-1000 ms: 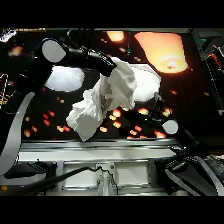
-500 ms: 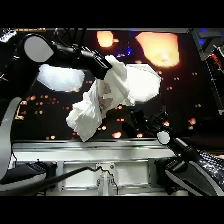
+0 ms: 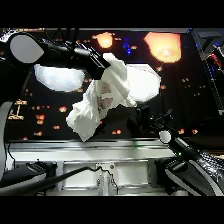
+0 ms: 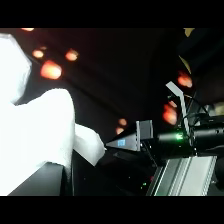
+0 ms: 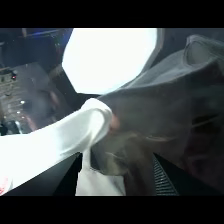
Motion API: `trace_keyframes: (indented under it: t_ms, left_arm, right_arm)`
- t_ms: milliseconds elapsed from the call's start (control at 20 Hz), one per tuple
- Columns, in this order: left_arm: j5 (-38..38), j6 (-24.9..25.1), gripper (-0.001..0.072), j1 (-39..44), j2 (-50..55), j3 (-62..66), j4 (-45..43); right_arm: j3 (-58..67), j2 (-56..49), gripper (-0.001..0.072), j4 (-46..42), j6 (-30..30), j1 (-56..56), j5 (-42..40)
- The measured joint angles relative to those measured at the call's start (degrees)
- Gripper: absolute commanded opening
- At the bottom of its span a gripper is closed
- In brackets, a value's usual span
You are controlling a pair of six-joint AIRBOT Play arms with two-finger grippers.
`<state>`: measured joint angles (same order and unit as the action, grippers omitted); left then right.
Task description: Fold the clothes and pants, and hang the long-sleeved shirts on hangers.
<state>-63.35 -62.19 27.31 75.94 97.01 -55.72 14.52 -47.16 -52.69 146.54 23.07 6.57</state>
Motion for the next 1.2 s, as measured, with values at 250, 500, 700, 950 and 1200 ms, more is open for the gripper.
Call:
trace_keyframes:
  t_ms: [250,500,700,950,1200]
  left_arm:
    - [0.0,0.0,0.001,0.0,-0.1,0.0,0.2]
    - [0.0,0.0,0.001,0.0,-0.1,0.0,0.4]
    - [0.0,0.0,0.001,0.0,-0.1,0.0,0.4]
    - [0.0,0.0,0.001,0.0,-0.1,0.0,0.5]
    - [0.1,0.0,0.001,0.0,-0.3,0.0,0.5]
  right_arm:
    - [0.0,-0.1,0.0499,0.0,0.4,-0.2,-0.7]
    - [0.0,-1.5,0.0498,0.0,0.4,-0.2,-1.4]
    - [0.0,-2.1,0.0497,-0.2,0.2,-0.2,-1.6]
    - [2.0,-4.0,0.0421,-0.2,-0.3,-0.2,-1.6]
    - [6.1,-8.9,0.0343,-0.2,-1.9,-0.2,0.3]
